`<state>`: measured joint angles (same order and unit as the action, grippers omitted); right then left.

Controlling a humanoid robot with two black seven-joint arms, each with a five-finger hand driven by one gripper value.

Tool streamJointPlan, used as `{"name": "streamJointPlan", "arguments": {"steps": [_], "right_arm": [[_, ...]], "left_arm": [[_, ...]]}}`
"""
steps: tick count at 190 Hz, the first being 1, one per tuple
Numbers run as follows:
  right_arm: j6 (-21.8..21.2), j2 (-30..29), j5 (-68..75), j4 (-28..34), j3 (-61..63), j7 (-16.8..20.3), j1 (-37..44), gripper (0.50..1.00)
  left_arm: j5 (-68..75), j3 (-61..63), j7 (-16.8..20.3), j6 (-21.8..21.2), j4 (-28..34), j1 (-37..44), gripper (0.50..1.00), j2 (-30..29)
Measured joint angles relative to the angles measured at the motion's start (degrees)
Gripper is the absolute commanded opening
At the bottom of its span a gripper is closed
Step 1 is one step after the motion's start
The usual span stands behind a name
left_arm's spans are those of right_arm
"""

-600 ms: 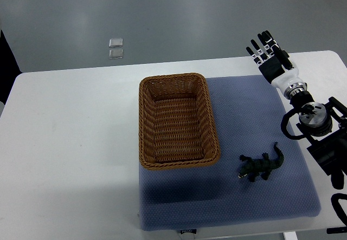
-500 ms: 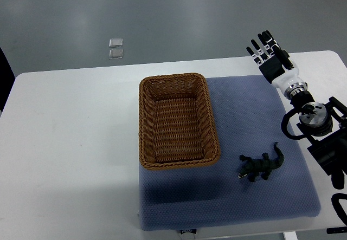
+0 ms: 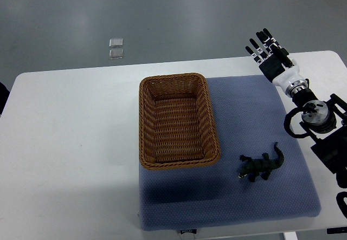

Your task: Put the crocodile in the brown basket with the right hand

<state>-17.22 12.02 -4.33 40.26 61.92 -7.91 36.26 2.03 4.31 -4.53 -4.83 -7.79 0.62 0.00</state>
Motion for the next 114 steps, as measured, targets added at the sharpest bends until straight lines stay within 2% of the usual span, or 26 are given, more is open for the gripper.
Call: {"name": "streamJointPlan", "arguments": {"steps": [22, 49, 84, 114], "right_arm": [[-0.5, 3.9, -8.3, 2.0, -3.0, 1.1, 1.9, 0.926], [-1.9, 12.0, -19.8, 6.7, -8.3, 6.0, 5.4, 0.926], [-8.2, 23.8, -35.8, 14.9, -21.0, 10.6, 13.2, 0.926], [-14.2, 31.6, -47.5, 21.3, -35.5, 12.6, 22.9, 0.926]], "left_arm": [[0.0, 0.1, 0.0, 0.0, 0.0, 0.0, 1.000, 0.0], [0.0, 0.1, 0.0, 0.1, -0.1, 0.0, 1.000, 0.0], [0.3, 0.2, 0.0, 0.2, -0.7, -0.1, 1.000, 0.0], [0.2, 0.2, 0.0, 0.2, -1.3, -0.2, 1.000, 0.0]]}}
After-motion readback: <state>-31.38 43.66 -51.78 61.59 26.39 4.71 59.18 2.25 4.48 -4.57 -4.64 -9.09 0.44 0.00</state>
